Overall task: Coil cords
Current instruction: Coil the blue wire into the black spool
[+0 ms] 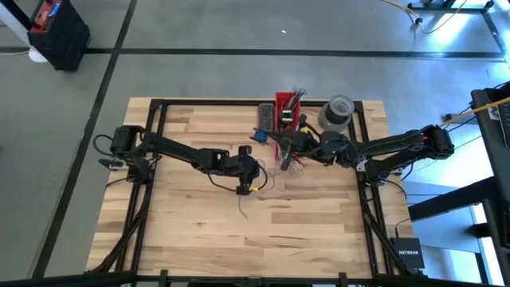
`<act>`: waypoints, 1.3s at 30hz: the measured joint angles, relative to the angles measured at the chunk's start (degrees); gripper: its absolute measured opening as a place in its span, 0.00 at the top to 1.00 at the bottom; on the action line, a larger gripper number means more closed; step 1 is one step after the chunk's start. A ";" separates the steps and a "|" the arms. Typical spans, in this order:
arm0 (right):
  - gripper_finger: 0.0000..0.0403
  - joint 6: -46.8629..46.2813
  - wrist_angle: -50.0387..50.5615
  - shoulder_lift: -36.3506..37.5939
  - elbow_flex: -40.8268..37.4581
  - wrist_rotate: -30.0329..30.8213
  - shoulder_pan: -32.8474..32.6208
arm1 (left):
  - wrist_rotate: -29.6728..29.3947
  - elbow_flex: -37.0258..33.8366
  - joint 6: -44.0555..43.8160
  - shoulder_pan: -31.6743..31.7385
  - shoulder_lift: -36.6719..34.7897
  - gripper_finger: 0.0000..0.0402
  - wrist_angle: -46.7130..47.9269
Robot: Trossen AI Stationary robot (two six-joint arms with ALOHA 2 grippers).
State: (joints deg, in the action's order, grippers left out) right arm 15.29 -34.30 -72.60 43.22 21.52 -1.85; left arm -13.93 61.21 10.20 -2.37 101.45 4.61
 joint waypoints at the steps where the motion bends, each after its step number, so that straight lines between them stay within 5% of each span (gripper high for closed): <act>1: 0.98 0.00 -0.09 0.00 0.00 0.00 0.00 | -0.01 0.02 1.15 0.00 0.39 0.64 -0.20; 13: 0.98 0.02 -0.27 0.00 -0.02 -0.11 0.00 | -6.00 -0.03 12.73 0.35 7.21 0.68 -5.63; 23: 0.98 0.48 -0.31 0.05 -0.02 0.94 -0.11 | -7.63 -0.03 12.66 0.91 5.63 0.98 -2.43; 31: 0.98 6.56 0.01 5.40 -0.42 10.19 -4.91 | -19.93 -2.07 0.90 -0.37 -9.60 0.99 10.93; 39: 0.98 9.27 -0.44 8.86 -3.04 16.53 -7.93 | -41.75 -14.77 -18.63 -0.41 -30.96 0.99 16.00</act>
State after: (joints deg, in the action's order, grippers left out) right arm 24.56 -34.74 -63.74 40.18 38.05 -9.78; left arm -55.68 46.44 -8.43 -2.79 70.50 20.61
